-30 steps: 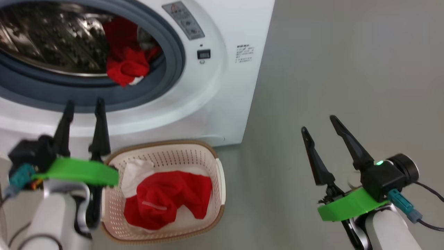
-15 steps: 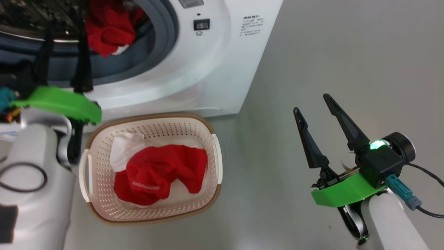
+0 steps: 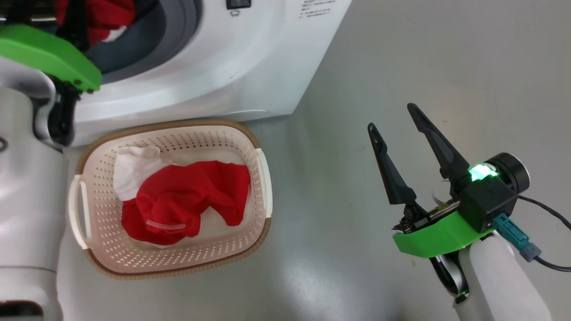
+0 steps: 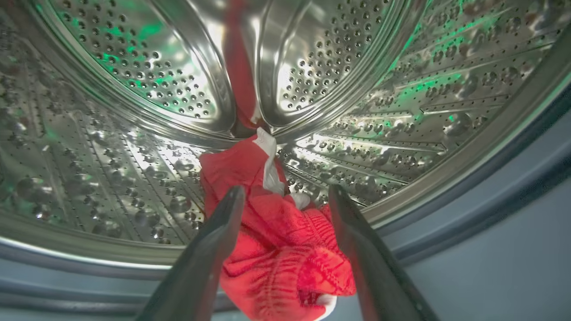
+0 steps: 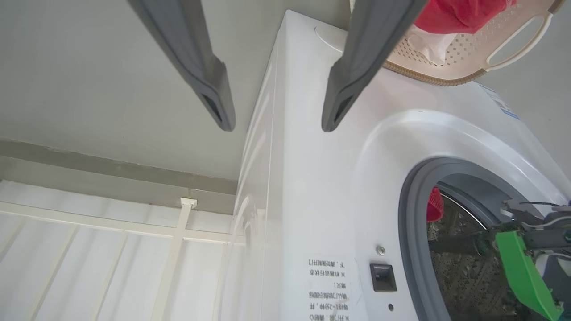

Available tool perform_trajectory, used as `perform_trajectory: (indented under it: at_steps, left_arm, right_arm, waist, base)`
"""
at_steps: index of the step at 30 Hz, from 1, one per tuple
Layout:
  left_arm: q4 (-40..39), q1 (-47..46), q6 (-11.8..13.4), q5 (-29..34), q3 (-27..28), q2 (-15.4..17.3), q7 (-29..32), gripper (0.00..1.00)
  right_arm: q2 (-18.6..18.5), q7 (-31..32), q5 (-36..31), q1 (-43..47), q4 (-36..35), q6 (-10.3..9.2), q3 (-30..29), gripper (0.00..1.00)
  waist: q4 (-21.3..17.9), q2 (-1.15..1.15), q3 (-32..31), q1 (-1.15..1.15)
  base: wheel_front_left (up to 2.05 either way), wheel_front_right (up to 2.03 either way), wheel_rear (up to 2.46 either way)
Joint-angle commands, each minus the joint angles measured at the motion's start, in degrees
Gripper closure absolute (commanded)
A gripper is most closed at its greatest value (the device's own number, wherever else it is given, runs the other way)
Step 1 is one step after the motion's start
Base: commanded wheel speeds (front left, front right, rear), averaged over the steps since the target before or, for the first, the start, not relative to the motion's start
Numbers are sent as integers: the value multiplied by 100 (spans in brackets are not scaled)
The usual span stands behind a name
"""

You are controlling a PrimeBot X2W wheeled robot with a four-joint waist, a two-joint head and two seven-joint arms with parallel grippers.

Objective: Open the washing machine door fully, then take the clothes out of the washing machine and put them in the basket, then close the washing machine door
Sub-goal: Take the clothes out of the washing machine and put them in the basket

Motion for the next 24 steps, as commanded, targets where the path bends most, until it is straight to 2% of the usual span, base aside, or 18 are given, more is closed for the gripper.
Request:
perform_trajectory:
  at_steps: [1, 7, 13, 24]
  left_arm:
    - [-53, -173, -41, -18, 45, 312, 81, 0]
    - [384, -533, -51, 51, -197, 457, 730, 0]
    - [736, -717, 87, 109, -356, 484, 1430, 0]
    - [980, -732, 125, 36, -483, 492, 2178, 0]
  right_arm:
    - [12, -36, 51, -16, -145, 36, 150, 0]
    - [12, -36, 107, -41, -110, 36, 186, 0]
    - [13, -36, 188, -67, -83, 36, 230, 0]
    - [13, -36, 263, -105, -71, 36, 246, 0]
  waist:
    - [-63, 0, 71, 0]
    - [-112, 0, 131, 0]
    - [-132, 0, 148, 0]
    - [-128, 0, 146, 0]
  base:
    - [0, 0, 0]
    - [0, 0, 0]
    - [0, 0, 0]
    - [0, 0, 0]
